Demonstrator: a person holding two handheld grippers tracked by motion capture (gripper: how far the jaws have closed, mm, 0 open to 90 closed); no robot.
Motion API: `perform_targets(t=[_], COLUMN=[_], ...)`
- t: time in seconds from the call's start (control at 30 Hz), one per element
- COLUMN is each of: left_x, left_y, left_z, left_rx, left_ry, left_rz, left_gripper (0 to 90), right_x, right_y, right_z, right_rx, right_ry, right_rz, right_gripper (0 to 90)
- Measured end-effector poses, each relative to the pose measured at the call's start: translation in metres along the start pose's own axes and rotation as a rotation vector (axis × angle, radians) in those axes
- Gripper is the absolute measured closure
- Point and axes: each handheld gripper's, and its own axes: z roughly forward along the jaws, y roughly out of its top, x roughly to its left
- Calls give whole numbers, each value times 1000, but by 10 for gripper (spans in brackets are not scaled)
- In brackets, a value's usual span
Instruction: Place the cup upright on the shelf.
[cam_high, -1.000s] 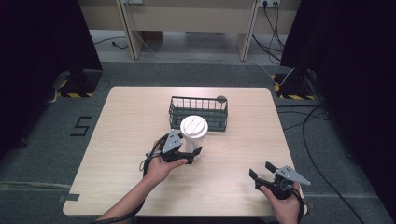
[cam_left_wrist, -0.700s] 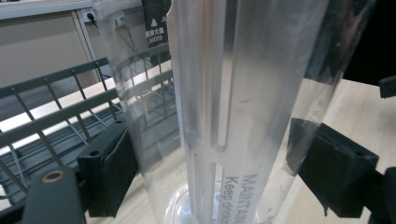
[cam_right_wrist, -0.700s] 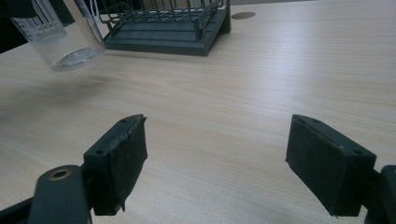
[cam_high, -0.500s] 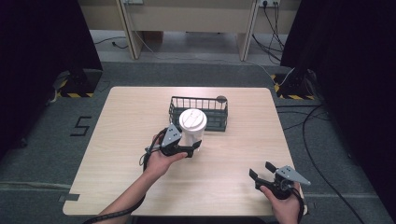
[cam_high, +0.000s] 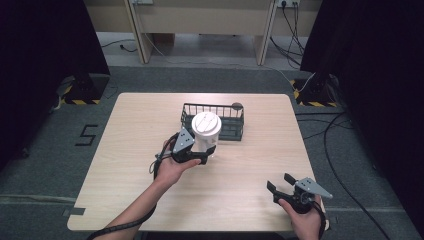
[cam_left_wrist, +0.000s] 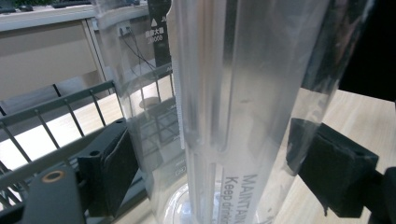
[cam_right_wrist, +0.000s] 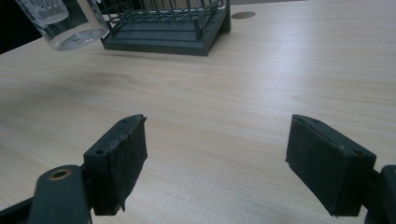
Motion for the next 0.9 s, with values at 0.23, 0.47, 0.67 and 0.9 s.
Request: perform_targets(t=[0.23,0.47,0.67,0.9], left_x=[4,6,8,11], left_y=[7,12,16,21], left_z=[2,4,6,9], left_rx=[-9,-14,-17,-24], left_ry=[10,13,16,23], left_rz=[-2,3,5,5], left_gripper=[179,179,179,179], right_x=[0,0,0,0], right_y=[0,0,0,0], right_z=[0,0,0,0], right_rx=[0,1,1,0], right_ry=[1,2,1,2], right_rz=[-1,1,0,-1], right_gripper=[209,209,209,209])
